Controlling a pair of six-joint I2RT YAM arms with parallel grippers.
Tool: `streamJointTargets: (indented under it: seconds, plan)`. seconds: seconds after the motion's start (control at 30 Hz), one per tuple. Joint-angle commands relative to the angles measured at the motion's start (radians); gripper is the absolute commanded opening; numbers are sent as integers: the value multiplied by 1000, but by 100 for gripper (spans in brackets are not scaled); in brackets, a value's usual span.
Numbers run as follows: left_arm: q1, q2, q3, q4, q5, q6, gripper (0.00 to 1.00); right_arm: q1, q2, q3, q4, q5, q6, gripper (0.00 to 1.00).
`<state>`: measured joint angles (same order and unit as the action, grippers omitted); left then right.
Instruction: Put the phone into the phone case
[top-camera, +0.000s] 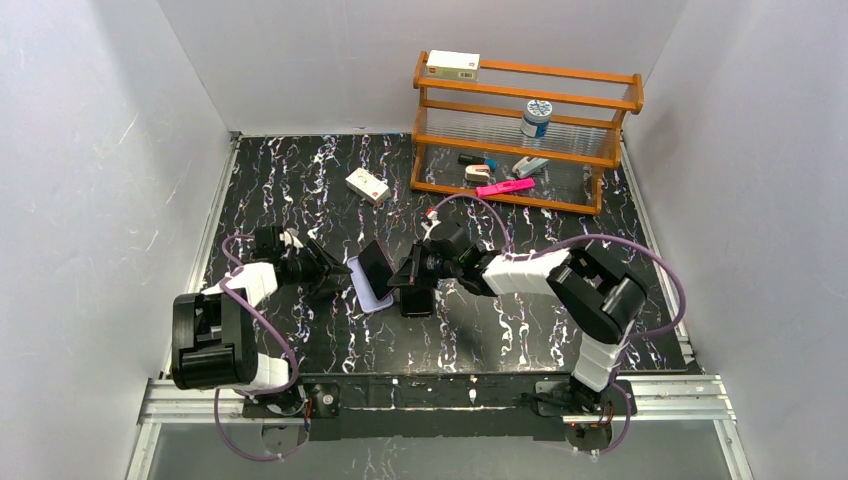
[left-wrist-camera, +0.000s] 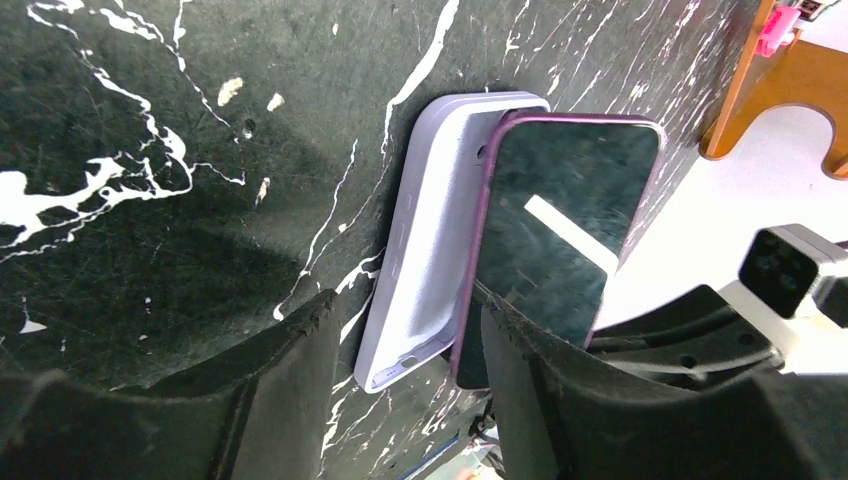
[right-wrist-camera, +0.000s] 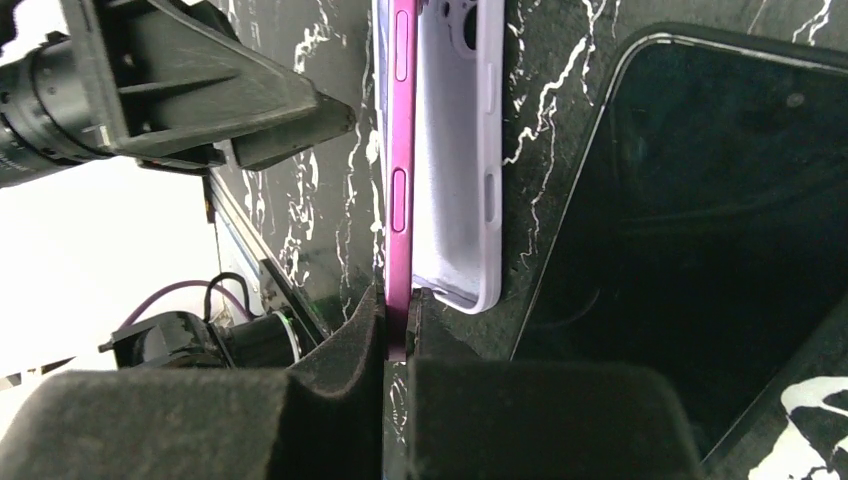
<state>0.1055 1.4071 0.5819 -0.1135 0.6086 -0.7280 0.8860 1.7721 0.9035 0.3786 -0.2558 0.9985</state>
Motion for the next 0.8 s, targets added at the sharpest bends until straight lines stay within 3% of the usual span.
streamJointTargets:
  seconds: [0.0, 0.13, 0.43, 0.77]
  plan:
    - [0, -48, -33, 37, 52, -23, 53, 10, 35, 63, 117, -30, 21, 1]
    - [0, -49, -69, 108, 92, -56, 57, 14, 76, 77, 125, -31, 31, 1]
    - [0, 13, -98, 193, 112, -74, 53, 29, 108, 56, 143, -37, 51, 1]
    - [0, 49, -70, 218, 114, -78, 48, 29, 58, 57, 113, -69, -97, 1]
